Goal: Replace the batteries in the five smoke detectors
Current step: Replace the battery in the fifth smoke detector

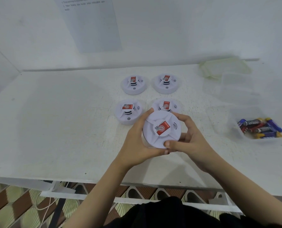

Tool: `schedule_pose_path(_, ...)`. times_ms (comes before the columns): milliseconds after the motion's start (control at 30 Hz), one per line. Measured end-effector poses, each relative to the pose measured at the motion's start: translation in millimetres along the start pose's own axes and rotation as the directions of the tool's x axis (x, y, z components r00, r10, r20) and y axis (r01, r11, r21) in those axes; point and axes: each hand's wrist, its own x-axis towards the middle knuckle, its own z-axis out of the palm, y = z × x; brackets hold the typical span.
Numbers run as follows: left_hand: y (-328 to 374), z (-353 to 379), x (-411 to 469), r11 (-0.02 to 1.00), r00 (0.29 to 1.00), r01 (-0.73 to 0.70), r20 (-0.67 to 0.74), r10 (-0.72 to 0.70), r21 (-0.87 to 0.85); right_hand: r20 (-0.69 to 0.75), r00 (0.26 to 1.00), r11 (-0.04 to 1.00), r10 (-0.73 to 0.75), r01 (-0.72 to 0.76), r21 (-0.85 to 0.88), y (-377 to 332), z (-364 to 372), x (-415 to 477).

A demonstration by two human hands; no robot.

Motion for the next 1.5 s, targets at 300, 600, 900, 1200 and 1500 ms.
schedule_pose_path(300, -1.2, -3.5, -2.1, 1.000, 1.000, -0.003, 0.008, 0.003, 0.002, -0.007, 1.000, 1.000, -0.006, 0.006, -0.006, 2.8, 5.2, -1.7)
schedule_pose_path(600, -4.1, -5.0, -6.0, 1.000, 1.000, 0.004, 0.021, -0.004, -0.006, -0.010, 1.000, 1.000, -0.014, 0.014, -0.009, 5.4, 8.9, -5.5)
schedule_pose_path(900, -2.0, -9.1, -10.3, 1.000, 0.999, -0.015, 0.033, 0.016, -0.022, -0.016, 1.000, 0.999, -0.011, 0.012, 0.033, 10.3, 14.1, -8.8)
schedule_pose_path(1200, -7.5, -11.7, -13.1, 0.999, 0.997, -0.026, 0.065, 0.029, -0.037, -0.018, 1.000, 0.999, -0.011, 0.012, 0.047, 14.2, 18.4, -12.6)
schedule_pose_path(1500, -15.0, -12.1, -16.4, 0.997, 0.994, -0.052, 0.092, 0.057, -0.062, 0.000, 1.000, 0.988, -0.003, 0.003, 0.155, 17.2, 20.6, -17.7)
